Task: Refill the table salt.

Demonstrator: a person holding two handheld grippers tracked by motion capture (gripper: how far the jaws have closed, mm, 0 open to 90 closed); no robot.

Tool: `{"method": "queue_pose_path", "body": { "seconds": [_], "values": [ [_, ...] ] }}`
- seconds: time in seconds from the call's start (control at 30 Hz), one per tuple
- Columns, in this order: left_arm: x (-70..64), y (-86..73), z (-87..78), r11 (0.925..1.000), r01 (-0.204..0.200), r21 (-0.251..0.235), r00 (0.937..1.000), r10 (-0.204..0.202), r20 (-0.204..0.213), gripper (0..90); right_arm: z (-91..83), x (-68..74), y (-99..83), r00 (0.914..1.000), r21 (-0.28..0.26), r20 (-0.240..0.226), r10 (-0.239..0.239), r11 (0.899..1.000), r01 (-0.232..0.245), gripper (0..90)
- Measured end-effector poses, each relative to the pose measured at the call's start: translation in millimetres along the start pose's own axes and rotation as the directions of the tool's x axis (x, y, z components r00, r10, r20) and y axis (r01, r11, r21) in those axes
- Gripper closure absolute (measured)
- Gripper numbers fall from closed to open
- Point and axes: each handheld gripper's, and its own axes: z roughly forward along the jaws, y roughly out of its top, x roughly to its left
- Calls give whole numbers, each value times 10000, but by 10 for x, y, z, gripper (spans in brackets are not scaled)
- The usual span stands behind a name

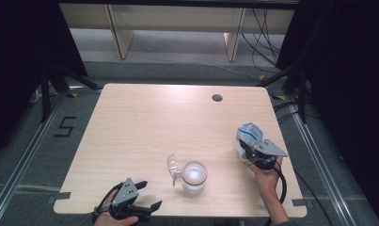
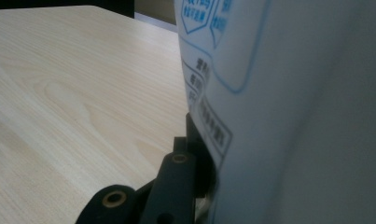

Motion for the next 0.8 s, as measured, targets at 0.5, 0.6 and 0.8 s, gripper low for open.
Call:
{"method": "queue_pose_path", "body": {
  "seconds": [0.5,0.6,0.8],
  "values": [
    [5,-1,-2,10000,-41,6,10000,40,37,152,21,-56,-61,9998,183,32,206,9996,-206,798],
    [8,-2,-1,10000,-1,-19,10000,1,52,152,-18,-40,-45,9986,308,80,531,9981,-533,736],
    [8,-1,0,10000,17,-8,10000,-17,80,152,-67,-60,-39,9974,97,486,541,9985,-547,575]
  ]
}}
